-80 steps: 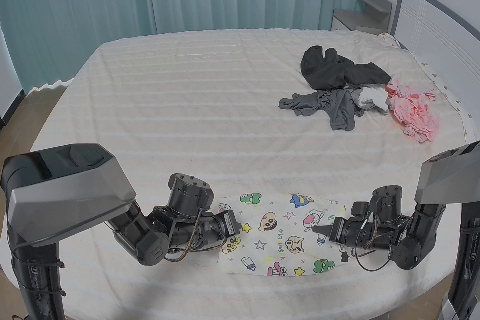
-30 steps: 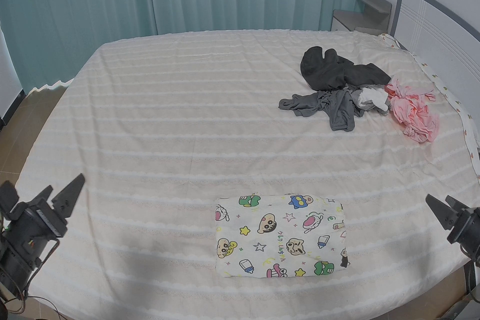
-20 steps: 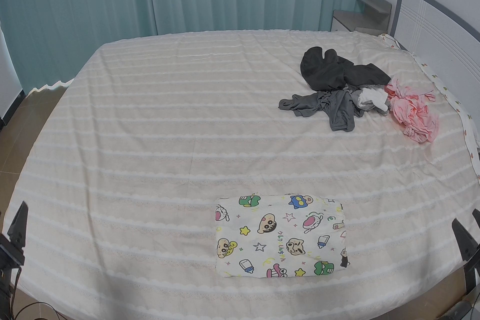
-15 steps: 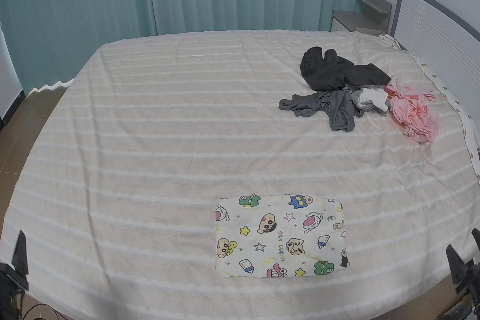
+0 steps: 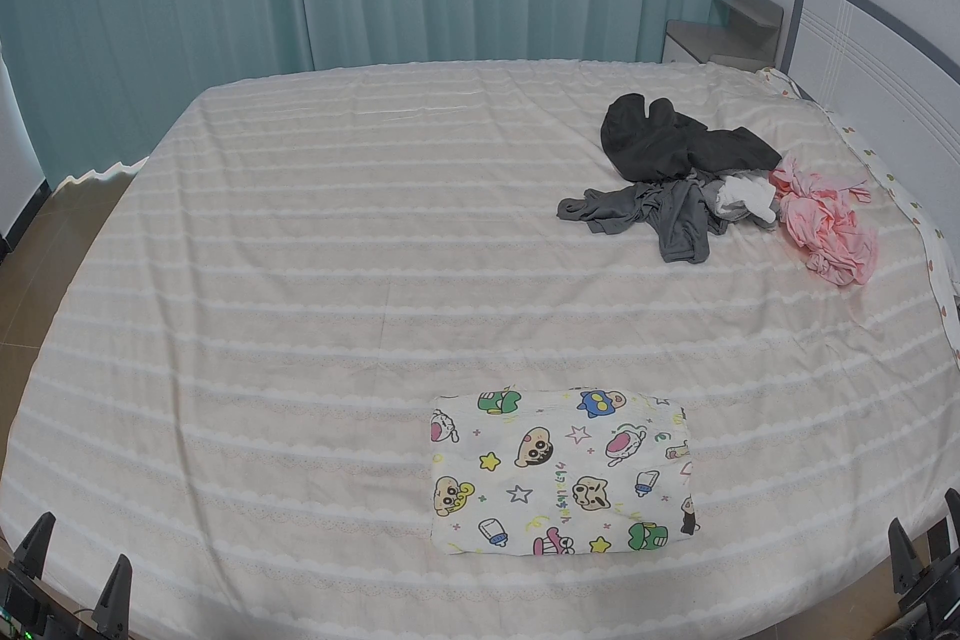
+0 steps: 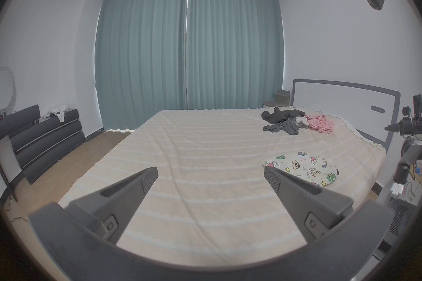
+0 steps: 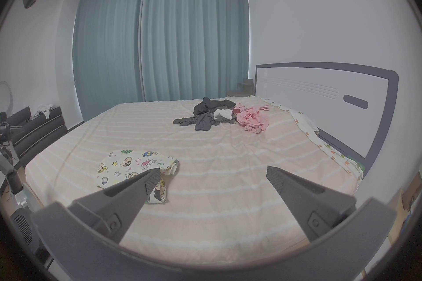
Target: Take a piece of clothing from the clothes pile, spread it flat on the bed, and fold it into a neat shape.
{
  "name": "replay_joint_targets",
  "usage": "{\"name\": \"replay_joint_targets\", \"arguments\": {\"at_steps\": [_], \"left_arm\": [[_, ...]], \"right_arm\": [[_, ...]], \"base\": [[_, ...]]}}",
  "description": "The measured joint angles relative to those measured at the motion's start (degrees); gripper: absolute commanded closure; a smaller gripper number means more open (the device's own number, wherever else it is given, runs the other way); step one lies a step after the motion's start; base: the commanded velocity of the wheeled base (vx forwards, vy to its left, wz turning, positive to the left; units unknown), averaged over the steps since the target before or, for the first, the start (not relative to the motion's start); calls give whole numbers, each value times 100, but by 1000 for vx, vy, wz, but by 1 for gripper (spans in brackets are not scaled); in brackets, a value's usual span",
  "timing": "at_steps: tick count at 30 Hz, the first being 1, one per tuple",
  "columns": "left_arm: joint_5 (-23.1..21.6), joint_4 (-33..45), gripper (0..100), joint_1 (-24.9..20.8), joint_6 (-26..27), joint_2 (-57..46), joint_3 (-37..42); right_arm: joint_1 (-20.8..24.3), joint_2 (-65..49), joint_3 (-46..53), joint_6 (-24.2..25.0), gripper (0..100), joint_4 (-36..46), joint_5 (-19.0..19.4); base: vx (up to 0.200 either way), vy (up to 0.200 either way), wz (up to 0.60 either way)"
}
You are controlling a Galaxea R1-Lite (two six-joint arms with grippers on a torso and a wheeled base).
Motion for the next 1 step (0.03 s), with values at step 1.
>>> {"name": "replay_joint_targets", "arguments": {"at_steps": [1], "left_arm": [[4, 9, 0, 9, 0, -16, 0]], "right_arm": [[0, -22, 0, 6, 0, -24, -6]], "base": [[0, 0, 0]]}}
